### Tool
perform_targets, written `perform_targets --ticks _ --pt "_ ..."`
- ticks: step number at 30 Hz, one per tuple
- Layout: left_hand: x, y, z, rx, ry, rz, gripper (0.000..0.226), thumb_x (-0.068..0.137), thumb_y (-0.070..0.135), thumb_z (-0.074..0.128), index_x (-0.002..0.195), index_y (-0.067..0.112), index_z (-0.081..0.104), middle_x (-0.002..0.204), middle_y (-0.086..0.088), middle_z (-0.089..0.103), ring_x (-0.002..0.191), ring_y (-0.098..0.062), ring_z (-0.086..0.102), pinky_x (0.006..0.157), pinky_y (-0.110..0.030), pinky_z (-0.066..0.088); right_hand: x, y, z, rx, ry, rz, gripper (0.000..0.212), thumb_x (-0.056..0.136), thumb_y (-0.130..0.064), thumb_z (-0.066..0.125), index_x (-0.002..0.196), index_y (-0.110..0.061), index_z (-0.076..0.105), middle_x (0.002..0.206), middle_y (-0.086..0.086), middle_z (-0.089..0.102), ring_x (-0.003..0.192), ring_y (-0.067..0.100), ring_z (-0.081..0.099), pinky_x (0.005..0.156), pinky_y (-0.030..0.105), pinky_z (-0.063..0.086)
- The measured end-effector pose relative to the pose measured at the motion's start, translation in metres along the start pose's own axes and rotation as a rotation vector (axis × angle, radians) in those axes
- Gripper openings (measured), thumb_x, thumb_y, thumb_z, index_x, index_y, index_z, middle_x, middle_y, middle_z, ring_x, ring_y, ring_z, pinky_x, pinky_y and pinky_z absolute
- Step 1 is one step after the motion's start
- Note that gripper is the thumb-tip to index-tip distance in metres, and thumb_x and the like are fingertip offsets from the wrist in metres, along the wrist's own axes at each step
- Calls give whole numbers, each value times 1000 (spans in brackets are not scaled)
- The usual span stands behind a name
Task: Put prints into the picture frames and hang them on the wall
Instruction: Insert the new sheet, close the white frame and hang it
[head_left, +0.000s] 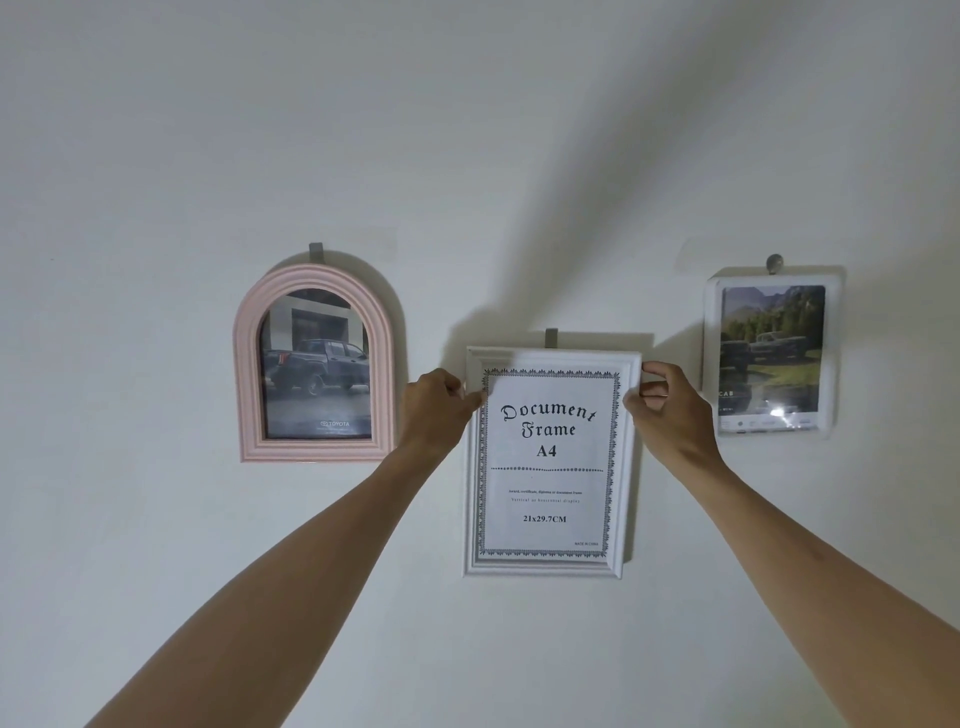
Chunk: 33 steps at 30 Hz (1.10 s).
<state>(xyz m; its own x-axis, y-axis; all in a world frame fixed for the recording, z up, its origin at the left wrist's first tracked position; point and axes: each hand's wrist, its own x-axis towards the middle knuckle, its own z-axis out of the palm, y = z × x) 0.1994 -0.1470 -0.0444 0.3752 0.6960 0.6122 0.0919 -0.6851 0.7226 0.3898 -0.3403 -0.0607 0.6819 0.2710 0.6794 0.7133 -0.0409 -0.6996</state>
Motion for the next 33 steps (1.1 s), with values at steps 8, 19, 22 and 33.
perform_targets --ticks 8,19,22,33 --pt "-6 -4 -1 114 1 55 45 80 30 77 112 4 60 102 -12 64 95 -26 59 75 -24 38 -2 5 -9 -45 -8 -24 42 91 -14 64 131 -14 52 111 5 63 99 17 63 79 15 44" --pt "-29 74 55 270 239 662 48 87 39 64 121 6 56 119 -9 54 111 -27 48 96 -35 39 27 -4 -85 -320 267 -365 36 89 -18 66 123 -12 56 125 5 56 112 20 53 87 24 43" --pt "-35 112 89 231 121 675 48 89 40 61 124 7 54 120 -9 54 109 -29 50 91 -38 44 42 6 -126 -358 281 -292 41 89 -23 67 128 -19 53 129 4 54 114 20 52 89 29 43" --pt "-35 188 195 11 -179 166 53 88 37 63 131 11 45 127 -7 54 116 -23 52 87 -31 41 84 71 -212 -337 80 -19 61 89 -42 66 140 -29 37 134 5 50 109 24 61 94 44 51"
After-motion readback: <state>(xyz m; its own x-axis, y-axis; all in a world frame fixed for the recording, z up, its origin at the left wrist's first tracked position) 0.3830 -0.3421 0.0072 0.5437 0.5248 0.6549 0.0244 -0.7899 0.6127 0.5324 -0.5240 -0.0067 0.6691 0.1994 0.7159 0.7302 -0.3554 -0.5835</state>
